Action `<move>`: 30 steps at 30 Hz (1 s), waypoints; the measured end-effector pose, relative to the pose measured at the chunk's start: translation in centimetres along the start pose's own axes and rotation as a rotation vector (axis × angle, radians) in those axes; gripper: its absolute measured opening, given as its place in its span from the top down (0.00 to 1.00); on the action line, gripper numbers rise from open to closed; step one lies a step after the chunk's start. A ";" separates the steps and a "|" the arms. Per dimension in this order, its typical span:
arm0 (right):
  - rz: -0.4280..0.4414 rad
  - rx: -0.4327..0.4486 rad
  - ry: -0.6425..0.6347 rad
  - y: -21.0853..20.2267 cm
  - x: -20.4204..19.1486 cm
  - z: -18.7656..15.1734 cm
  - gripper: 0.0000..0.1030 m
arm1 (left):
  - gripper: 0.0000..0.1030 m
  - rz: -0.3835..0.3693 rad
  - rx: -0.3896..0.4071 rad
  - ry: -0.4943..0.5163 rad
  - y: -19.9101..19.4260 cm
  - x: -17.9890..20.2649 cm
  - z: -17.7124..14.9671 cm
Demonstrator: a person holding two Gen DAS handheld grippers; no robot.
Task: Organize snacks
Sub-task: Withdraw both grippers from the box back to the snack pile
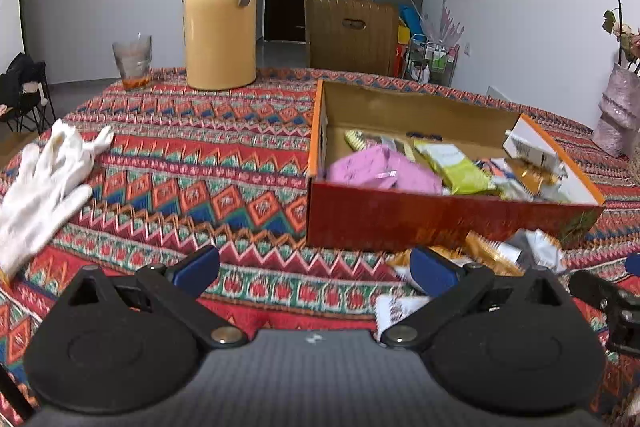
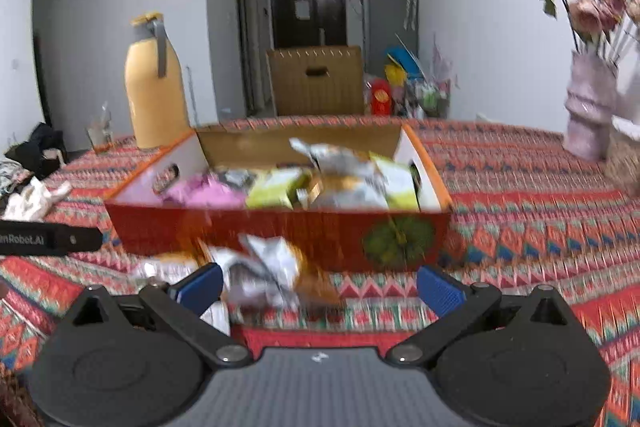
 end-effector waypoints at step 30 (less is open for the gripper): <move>0.126 -0.108 -0.094 2.5 -7.1 -1.2 0.00 | 0.00 0.011 -0.041 0.032 -1.0 -2.8 -1.9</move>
Point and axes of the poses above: each gripper's, at about its wrist camera, not at the fingertips, and y roughly the way its jaws point, x to its right, z to its top, the point moved 2 cm from there along y, roughly the way its jaws point, and after that the axes turned 10 degrees about z, right-handed, at the moved point
